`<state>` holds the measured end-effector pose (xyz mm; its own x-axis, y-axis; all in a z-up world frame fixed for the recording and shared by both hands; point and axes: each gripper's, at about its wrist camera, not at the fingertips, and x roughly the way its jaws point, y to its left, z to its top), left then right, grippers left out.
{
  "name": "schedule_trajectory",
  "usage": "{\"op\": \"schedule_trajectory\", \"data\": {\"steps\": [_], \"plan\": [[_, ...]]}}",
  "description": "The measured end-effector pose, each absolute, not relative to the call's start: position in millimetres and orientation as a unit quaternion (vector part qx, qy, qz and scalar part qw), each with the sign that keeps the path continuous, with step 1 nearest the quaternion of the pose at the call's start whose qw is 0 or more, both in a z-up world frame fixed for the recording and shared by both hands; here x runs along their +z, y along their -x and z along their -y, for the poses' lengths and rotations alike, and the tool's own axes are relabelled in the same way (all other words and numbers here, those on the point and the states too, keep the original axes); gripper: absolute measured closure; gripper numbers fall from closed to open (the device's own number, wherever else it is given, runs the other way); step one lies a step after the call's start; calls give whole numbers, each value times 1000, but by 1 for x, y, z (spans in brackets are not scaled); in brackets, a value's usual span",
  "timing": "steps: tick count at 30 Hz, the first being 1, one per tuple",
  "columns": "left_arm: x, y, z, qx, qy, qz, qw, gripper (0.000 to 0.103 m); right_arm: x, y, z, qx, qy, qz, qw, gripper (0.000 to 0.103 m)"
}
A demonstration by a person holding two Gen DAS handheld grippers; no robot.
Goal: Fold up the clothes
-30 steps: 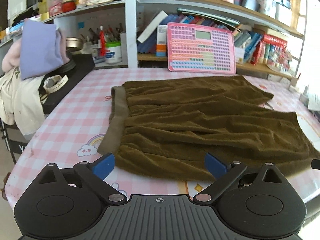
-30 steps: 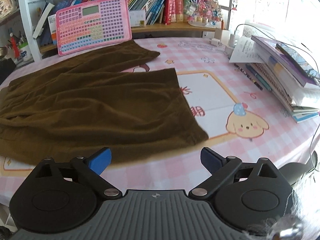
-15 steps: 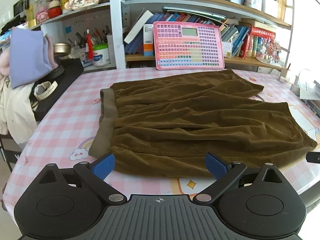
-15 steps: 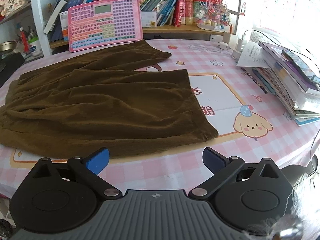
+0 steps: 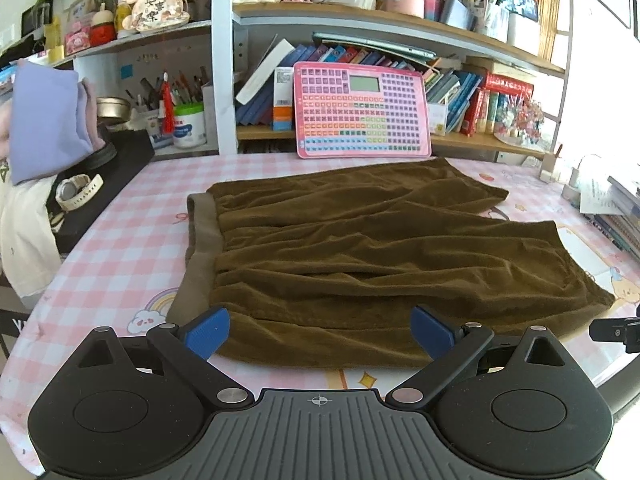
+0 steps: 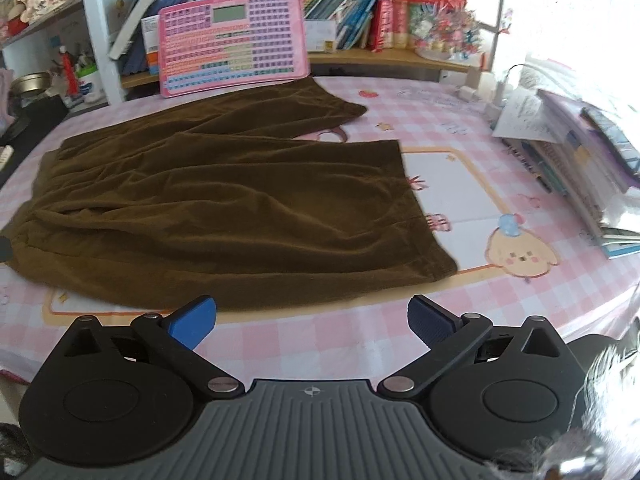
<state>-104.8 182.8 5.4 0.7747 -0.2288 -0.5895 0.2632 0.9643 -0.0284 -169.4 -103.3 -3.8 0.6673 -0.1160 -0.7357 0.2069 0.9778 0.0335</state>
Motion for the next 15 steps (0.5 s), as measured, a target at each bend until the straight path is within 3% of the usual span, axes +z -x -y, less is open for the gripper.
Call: {"op": "schedule_trajectory", "data": {"steps": [15], "plan": [[2, 99, -183, -148, -37, -316, 936, 4, 1, 160, 102, -68, -37, -415, 907, 0]]}}
